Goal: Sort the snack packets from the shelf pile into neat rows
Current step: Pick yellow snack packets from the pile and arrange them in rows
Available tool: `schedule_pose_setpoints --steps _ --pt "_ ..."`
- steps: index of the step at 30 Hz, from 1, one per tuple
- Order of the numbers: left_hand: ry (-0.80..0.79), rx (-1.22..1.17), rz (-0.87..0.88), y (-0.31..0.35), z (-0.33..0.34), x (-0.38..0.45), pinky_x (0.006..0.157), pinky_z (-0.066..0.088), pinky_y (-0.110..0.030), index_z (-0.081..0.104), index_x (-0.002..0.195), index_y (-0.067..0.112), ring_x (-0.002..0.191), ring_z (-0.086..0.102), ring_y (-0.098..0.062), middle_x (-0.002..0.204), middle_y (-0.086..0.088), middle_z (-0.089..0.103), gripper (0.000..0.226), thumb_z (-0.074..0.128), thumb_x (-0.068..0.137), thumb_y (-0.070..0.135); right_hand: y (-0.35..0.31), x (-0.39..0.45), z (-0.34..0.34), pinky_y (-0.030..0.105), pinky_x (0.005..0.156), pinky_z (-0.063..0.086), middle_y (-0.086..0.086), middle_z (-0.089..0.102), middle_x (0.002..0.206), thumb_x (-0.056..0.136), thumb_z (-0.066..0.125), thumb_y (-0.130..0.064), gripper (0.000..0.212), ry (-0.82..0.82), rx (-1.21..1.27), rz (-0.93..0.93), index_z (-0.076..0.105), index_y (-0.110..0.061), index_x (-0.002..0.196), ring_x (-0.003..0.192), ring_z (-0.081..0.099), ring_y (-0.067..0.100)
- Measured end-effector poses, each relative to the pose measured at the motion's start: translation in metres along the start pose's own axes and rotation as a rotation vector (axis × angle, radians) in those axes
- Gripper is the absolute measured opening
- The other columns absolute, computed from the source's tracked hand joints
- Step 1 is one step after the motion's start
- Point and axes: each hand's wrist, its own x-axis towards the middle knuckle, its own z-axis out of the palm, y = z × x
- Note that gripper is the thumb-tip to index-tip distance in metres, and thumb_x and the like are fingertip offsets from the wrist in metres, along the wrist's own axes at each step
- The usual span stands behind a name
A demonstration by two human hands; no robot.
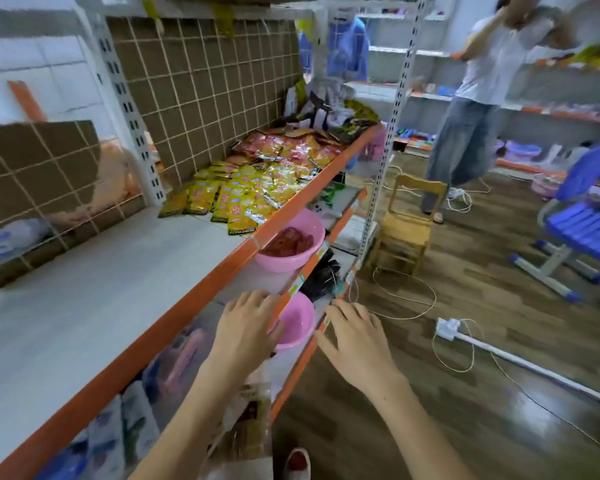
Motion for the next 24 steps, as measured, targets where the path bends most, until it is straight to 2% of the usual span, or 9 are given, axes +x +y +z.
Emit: schedule_pose_setpoints --steps 4,8,12,16,18,21,24 --pt "0.034 -0.024 0.025 -0.004 0.013 0.074 0.055 0.052 -0.031 0.068 0.084 0.018 0.068 0.066 -0.025 0.077 0.000 0.065 0.028 0.068 0.060 0.032 0.029 0.054 -0.011 0.034 0.109 0.025 -0.008 0.032 0.149 0.098 0.033 -0.048 0.050 0.008 -0.009 0.054 0.034 -0.024 0.142 0.136 0.027 0.016" --pt "0.046 -0.034 0.013 -0.022 0.014 0.137 0.059 0.053 -0.033 0.070 0.088 0.020 0.073 0.066 -0.023 0.081 0.002 0.066 0.038 0.046 0.069 0.042 0.041 0.116 -0.029 0.033 0.107 0.026 -0.008 0.038 0.143 0.098 0.032 -0.050 0.048 0.018 -0.042 0.049 0.037 -0.025 0.139 0.133 0.032 0.015" --pt "0.043 -0.038 -0.038 -0.054 0.017 0.190 0.057 0.053 -0.035 0.070 0.090 0.018 0.073 0.067 -0.027 0.083 -0.002 0.067 0.042 0.042 0.070 0.042 0.045 0.180 -0.034 0.033 0.106 0.029 -0.009 0.044 0.137 0.097 0.034 -0.049 0.045 0.028 -0.015 0.028 0.041 -0.027 0.135 0.128 0.037 0.015" --pt "0.032 -0.036 -0.107 -0.084 0.022 0.225 0.059 0.055 -0.040 0.071 0.089 0.015 0.076 0.067 -0.029 0.085 -0.005 0.069 0.045 0.042 0.073 0.045 0.047 0.237 -0.035 0.035 0.107 0.028 -0.008 0.041 0.142 0.097 0.035 -0.049 0.047 0.019 0.005 -0.016 0.041 -0.026 0.137 0.132 0.034 0.017" --pt "0.017 -0.044 -0.159 -0.099 0.026 0.240 0.066 0.054 -0.042 0.071 0.096 0.014 0.085 0.066 -0.031 0.092 -0.007 0.068 0.044 0.045 0.076 0.044 0.045 0.264 -0.038 0.035 0.107 0.027 -0.007 0.042 0.141 0.097 0.036 -0.049 0.046 0.021 0.016 -0.048 0.043 -0.026 0.136 0.132 0.034 0.017" --pt "-0.005 -0.041 -0.273 -0.117 0.028 0.261 0.083 0.047 -0.041 0.062 0.119 0.016 0.112 0.056 -0.029 0.118 -0.006 0.061 0.041 0.056 0.087 0.040 0.041 0.306 -0.039 0.036 0.110 0.026 -0.008 0.045 0.138 0.097 0.036 -0.050 0.044 0.036 0.037 -0.118 0.047 -0.025 0.131 0.130 0.037 0.015" --pt "0.027 0.007 -0.354 -0.139 0.032 0.280 0.084 0.047 -0.037 0.054 0.129 0.019 0.120 0.049 -0.023 0.129 -0.001 0.054 0.043 0.053 0.091 0.040 0.038 0.355 -0.037 0.036 0.107 0.030 -0.007 0.048 0.134 0.097 0.035 -0.051 0.044 0.031 0.047 -0.202 0.048 -0.024 0.129 0.127 0.039 0.016"
